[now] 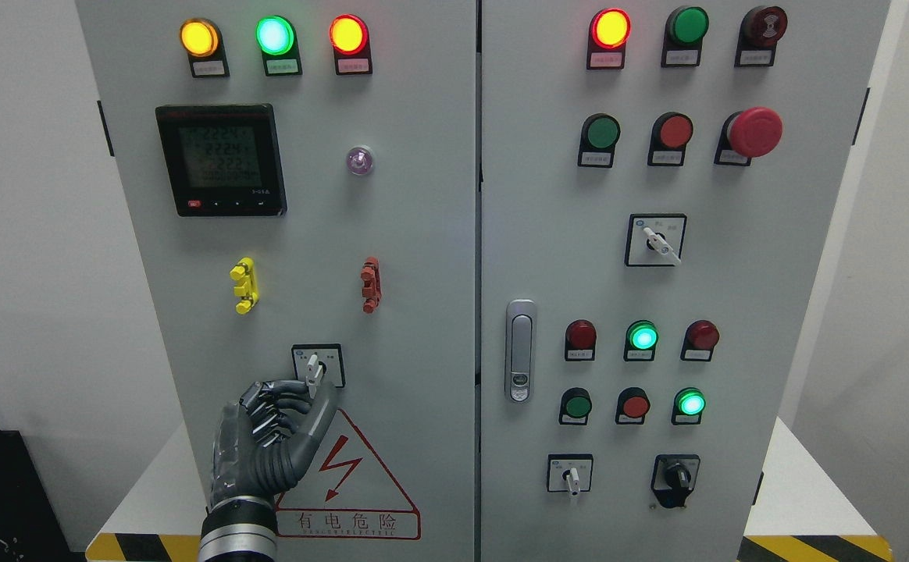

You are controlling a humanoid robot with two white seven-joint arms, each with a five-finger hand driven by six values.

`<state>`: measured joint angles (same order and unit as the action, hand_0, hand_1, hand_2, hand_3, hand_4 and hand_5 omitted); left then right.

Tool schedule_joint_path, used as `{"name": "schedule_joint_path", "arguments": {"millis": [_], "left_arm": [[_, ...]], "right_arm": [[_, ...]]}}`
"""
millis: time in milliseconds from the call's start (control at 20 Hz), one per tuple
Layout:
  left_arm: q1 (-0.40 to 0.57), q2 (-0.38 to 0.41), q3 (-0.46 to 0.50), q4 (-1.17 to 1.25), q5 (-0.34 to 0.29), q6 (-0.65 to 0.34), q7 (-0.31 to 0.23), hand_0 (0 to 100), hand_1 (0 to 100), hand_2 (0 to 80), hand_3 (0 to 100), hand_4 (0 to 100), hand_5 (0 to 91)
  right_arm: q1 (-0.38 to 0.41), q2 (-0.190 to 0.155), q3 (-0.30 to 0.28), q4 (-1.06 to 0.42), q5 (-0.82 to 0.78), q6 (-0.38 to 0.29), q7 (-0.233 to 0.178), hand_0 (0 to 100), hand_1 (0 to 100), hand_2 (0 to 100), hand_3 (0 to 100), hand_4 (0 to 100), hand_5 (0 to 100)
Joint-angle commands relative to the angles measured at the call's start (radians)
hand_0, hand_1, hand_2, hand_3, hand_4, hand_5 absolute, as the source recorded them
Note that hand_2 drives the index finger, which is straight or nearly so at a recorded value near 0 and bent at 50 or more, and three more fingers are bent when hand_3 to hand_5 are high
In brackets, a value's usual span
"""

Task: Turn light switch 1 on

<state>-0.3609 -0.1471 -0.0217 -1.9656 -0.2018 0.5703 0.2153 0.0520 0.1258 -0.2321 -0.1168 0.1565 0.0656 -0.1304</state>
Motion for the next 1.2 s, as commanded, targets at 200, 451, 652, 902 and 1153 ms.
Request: {"name": "schedule_joint_path", "arguments": {"millis": [200,451,652,902,1153], "left_arm": [[-0.015,-0.003,-0.012,0.004,-0.002,0.000,0.002,19,67,50.9,71,84,80.9],[-0.019,-0.003,-0.012,0.005,0.001,0.006,0.002,19,66,51.9,72,84,81.3],[-0.023,-0.003,-0.014,0.010,0.001,0.010,0.001,19,66,52.1,72,84,81.4],[-0.030,-0.003,-0.014,0.013,-0.001,0.016,0.002,20,66,52.7,73,84,81.6],[-0.030,-0.003,-0.014,0.019,-0.001,0.016,0.002,20,66,53.0,74,85,81.7]], "right_arm": [[0.000,0.000,0.000,0.000,0.000,0.000,0.000,30,0,0,0,0,0],[0.000,0.000,0.000,0.000,0.000,0.000,0.000,30,0,0,0,0,0],[0.000,0.000,0.000,0.000,0.000,0.000,0.000,30,0,0,0,0,0],[0.000,0.000,-0.001,0.000,0.000,0.000,0.000,30,0,0,0,0,0],[0.000,0.000,0.000,0.000,0.000,0.000,0.000,30,0,0,0,0,0]]}}
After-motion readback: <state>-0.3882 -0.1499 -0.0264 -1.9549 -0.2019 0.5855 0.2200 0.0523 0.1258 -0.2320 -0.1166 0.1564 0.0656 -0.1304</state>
